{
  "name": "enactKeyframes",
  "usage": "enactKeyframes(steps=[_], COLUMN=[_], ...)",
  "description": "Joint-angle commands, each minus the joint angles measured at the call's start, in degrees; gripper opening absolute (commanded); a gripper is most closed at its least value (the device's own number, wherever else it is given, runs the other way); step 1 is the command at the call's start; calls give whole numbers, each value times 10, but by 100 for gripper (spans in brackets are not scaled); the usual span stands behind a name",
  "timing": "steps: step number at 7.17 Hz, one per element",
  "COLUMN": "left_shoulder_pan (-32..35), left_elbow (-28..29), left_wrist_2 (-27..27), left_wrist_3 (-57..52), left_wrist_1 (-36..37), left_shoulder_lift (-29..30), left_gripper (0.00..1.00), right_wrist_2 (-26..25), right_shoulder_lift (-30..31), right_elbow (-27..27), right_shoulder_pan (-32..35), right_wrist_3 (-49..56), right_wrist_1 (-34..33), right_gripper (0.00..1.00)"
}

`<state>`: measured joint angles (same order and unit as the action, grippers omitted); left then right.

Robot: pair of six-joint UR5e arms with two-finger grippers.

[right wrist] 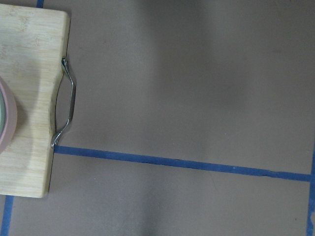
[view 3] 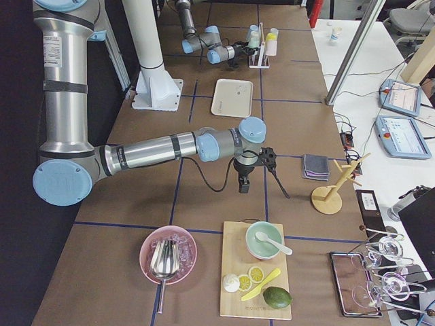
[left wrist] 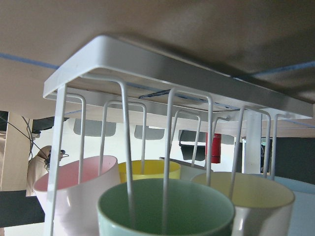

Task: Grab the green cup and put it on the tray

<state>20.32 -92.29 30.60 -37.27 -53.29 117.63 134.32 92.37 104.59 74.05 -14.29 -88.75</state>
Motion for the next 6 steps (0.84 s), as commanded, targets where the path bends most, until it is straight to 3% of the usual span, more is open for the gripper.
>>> enactKeyframes(steps=[1, 2, 6], left_shoulder_pan=[1, 2, 3], left_elbow=[-3, -8, -34], left_wrist_2=[0, 0, -1], left_wrist_3=[0, -1, -8], left_wrist_1=[1, 2, 5], left_shoulder_lift=[0, 0, -3], left_gripper=[54, 41, 40], right_wrist_2=[2, 2, 2], right_shoulder_lift=[0, -1, -1], right_elbow=[0, 0, 0], right_shoulder_pan=[1, 1, 2], right_wrist_3=[0, 0, 0], right_wrist_1=[0, 1, 1], right_gripper=[100, 100, 100])
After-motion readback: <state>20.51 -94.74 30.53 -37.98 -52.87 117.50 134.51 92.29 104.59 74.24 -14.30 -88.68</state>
